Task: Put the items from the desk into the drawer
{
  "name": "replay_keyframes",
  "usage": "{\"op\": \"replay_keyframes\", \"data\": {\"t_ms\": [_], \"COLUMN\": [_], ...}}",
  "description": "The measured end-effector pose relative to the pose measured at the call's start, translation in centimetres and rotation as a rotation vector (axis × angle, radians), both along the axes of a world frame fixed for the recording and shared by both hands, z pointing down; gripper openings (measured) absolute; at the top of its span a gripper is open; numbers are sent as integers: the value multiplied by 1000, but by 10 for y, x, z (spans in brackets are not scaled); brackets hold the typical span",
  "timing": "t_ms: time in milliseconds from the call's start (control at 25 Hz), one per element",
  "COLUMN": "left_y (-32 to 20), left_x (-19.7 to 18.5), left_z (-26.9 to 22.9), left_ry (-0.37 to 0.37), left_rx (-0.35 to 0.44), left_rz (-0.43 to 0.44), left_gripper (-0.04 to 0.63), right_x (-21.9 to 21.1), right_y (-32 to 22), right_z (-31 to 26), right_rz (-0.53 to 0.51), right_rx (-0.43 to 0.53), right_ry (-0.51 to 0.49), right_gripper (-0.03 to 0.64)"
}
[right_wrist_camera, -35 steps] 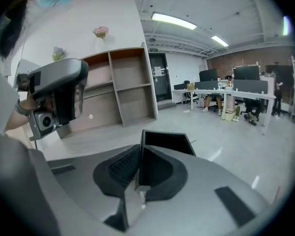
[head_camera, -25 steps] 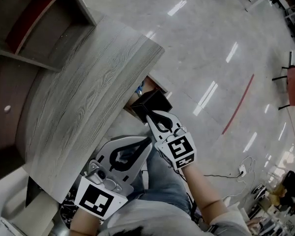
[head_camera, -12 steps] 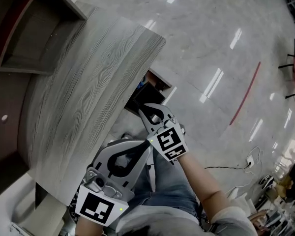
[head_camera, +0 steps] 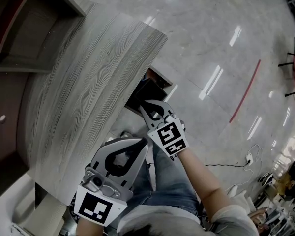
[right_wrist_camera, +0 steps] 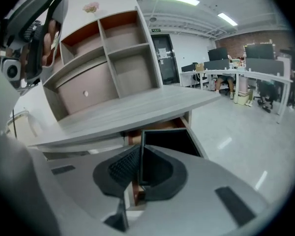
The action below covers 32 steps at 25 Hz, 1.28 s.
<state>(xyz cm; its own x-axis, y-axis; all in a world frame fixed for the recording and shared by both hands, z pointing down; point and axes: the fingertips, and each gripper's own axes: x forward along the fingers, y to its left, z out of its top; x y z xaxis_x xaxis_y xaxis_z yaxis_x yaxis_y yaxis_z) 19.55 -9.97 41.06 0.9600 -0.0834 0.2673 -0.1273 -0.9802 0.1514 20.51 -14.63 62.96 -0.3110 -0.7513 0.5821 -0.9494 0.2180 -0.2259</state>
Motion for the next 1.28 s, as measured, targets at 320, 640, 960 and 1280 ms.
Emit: {"op": "replay_keyframes", "data": {"t_ms": [320, 640, 960, 1280], "left_y": [1, 4, 7, 18], "left_x": [2, 1, -8, -17], "left_z": [1, -12, -40, -79], "left_ry": [2, 19, 43, 96], "left_rx": [2, 29, 84, 143], "left_rz": [7, 16, 2, 14], "left_gripper": [11, 11, 11, 11], "right_x": [-18, -21, -16, -7], "right_y": [13, 0, -1, 17], "right_z": [14, -27, -97, -209], "right_rz": [-40, -40, -23, 19], "right_rx": [-55, 39, 148, 341], "right_ry": [-31, -42, -22, 9], "right_gripper": [48, 11, 9, 9]}}
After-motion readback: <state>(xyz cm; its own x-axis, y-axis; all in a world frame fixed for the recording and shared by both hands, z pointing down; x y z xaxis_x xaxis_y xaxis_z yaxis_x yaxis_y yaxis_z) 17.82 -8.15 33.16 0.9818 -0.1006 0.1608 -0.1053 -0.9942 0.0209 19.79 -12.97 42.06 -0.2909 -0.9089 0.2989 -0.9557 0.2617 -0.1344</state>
